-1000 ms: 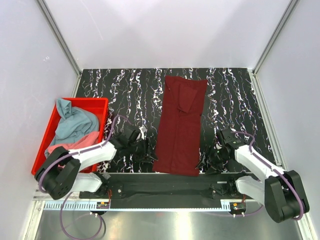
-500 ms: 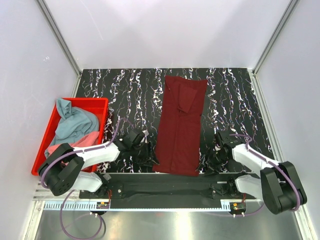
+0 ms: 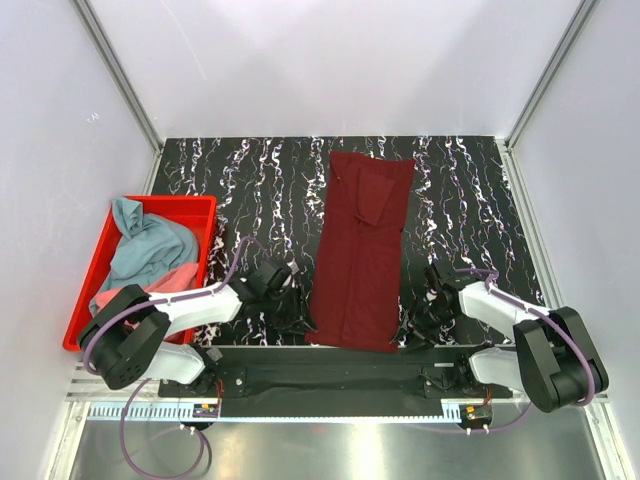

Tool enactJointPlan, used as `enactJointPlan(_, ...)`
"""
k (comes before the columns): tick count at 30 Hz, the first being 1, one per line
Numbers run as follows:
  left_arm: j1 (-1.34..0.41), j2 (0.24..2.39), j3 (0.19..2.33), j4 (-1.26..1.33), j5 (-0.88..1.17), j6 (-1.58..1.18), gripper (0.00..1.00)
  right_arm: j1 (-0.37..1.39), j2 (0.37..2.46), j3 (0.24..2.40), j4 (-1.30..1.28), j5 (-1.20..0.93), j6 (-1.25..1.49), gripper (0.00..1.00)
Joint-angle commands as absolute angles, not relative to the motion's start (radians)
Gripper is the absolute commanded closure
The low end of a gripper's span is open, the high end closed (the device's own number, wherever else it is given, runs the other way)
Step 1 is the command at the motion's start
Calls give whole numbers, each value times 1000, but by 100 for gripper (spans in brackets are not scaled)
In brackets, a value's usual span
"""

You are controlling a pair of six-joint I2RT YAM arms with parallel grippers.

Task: Fold and stack the t-shirts
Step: Fold the tshirt

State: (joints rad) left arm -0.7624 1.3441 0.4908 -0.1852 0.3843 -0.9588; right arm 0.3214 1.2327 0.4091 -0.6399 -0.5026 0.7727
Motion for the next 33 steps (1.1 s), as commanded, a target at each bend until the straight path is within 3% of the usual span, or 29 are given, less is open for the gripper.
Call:
enactJointPlan(1,-776,1371,497,-238,350,-934,60,333,1241,449,-534,-520,788,52)
enactJointPlan(16,-784,1385,476,-224,383,-931,57,339,1246,417,-479,-517,822,70)
enactJointPlan(21,-787,1388,474,-235,387,-925,57,339,1238,405,-476,-518,821,80)
enactJointPlan(25,-788,1387,468,-245,380,-917,66,342,1224,406,-479,-520,824,88)
enactJointPlan(28,-788,1379,463,-255,376,-914,80,341,1216,403,-483,-526,821,97)
enactJointPlan(31,-788,1365,465,-255,377,-908,97,345,1203,403,-488,-531,816,100)
enactJointPlan(33,-795,1355,472,-264,377,-908,100,354,1190,405,-509,-529,816,100)
